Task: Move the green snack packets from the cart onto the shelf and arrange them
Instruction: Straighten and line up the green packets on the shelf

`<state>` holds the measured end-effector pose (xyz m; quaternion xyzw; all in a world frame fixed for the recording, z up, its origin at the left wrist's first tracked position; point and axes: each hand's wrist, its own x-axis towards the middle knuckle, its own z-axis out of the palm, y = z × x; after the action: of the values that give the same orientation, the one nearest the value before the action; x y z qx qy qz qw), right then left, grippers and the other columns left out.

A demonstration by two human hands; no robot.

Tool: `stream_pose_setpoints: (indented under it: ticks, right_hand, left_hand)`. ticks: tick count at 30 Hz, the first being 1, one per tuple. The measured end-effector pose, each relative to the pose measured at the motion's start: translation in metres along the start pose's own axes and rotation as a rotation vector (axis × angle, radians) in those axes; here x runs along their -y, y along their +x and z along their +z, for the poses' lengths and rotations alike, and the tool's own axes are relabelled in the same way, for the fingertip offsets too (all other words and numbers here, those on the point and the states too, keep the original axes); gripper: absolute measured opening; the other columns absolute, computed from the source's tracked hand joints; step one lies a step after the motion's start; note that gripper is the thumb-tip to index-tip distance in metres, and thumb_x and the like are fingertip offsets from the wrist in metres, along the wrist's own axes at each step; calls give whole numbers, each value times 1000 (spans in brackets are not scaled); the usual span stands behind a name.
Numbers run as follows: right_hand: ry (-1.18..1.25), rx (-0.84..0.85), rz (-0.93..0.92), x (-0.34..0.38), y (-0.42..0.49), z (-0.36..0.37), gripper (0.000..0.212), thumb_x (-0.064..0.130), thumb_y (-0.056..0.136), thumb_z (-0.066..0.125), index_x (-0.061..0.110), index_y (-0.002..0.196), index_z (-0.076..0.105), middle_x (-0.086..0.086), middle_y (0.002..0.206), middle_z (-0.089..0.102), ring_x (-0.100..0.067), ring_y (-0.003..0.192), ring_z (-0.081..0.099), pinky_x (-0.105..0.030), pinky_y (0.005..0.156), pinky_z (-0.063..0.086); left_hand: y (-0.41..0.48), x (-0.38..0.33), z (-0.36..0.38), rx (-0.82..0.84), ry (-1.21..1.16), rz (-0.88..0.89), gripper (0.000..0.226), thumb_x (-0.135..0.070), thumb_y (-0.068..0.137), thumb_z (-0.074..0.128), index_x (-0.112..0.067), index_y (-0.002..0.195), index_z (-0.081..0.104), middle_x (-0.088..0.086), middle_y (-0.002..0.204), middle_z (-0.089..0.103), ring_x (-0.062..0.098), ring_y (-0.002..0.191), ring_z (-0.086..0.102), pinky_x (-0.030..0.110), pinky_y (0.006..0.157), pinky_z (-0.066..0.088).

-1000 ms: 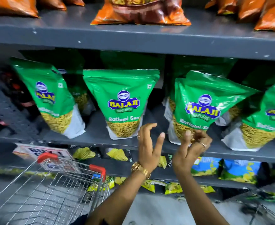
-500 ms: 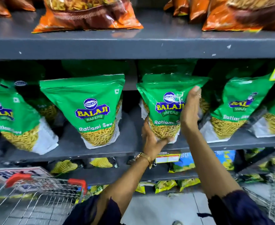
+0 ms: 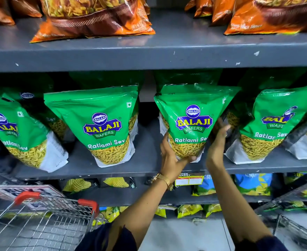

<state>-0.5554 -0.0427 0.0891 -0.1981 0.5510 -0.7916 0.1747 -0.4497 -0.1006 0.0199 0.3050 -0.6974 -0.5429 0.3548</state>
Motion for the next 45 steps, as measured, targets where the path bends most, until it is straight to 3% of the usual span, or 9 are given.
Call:
stream_pose_setpoints:
  ticks: [3, 12, 18, 25, 29, 32, 37, 41, 45]
  right_hand:
    - [-73, 140, 117, -30, -20, -7, 71, 67, 91, 19, 21, 141, 43, 8, 135, 58, 1, 120, 57, -9, 87, 48]
    - [-122, 108, 85, -43, -20, -3, 64, 69, 90, 26, 28, 130, 54, 7, 129, 62, -8, 123, 58, -31, 101, 44]
    - [-398, -419, -200, -31, -63, 9, 70, 60, 93, 27, 15, 145, 34, -6, 156, 22, -21, 145, 17, -38, 120, 19]
    - [-427, 237, -544, -39, -138, 59, 56, 49, 97, 37, 8, 133, 45, -6, 137, 42, -18, 135, 37, -29, 114, 27]
    - [-335, 461, -238, -52, -123, 113, 81, 72, 83, 41, 17, 143, 34, 10, 144, 35, -7, 139, 32, -20, 115, 23]
    - [-259, 344, 16, -63, -84, 144, 104, 84, 70, 42, 18, 150, 24, 6, 154, 27, -12, 146, 23, -38, 123, 18]
    - [-205, 421, 180, -70, -66, 167, 91, 77, 74, 35, 32, 151, 20, 10, 161, 19, -7, 148, 18, -44, 123, 17]
    - [-57, 548, 244, -78, -79, 173, 100, 88, 65, 46, 28, 144, 40, 8, 140, 55, -3, 128, 53, -25, 104, 47]
    - [-74, 491, 300, -88, -81, 168, 95, 90, 66, 40, 33, 143, 41, 7, 148, 48, -10, 137, 44, -39, 115, 36]
  left_hand:
    - [-1, -7, -2, 42, -94, -52, 116, -71, 56, 76, -29, 146, 17, 5, 148, 30, 11, 138, 41, 33, 115, 40]
    - [-3, -12, -4, 40, -64, -80, 109, -90, 63, 46, -32, 149, 11, 4, 155, 30, 15, 143, 33, 47, 119, 31]
    - [-35, -25, -32, -182, -75, 2, 93, -87, 70, 43, -38, 145, 17, -11, 150, 25, 4, 135, 35, 38, 115, 33]
    - [-56, -28, -119, -746, 169, 396, 67, -58, 94, 38, -23, 148, 19, 6, 150, 21, 33, 145, 22, 46, 121, 22]
    - [-33, -20, -170, -876, -118, 95, 87, -67, 83, 45, -11, 147, 24, 10, 155, 25, 24, 146, 26, 46, 120, 26]
    - [-8, -9, -205, -761, -354, -98, 75, -65, 87, 41, -13, 141, 43, 8, 145, 50, 26, 134, 48, 49, 111, 41]
    - [18, -15, -212, -487, -513, -193, 46, -42, 105, 15, -21, 121, 53, -8, 120, 58, -4, 70, 72, 13, 60, 56]
    - [27, -15, -218, -391, -572, -231, 51, -47, 103, 13, -23, 119, 55, 5, 131, 56, 0, 73, 72, 16, 63, 58]
    - [27, -13, -220, -272, -505, -260, 51, -46, 103, 8, -25, 121, 52, -4, 120, 59, -8, 69, 70, 10, 61, 55]
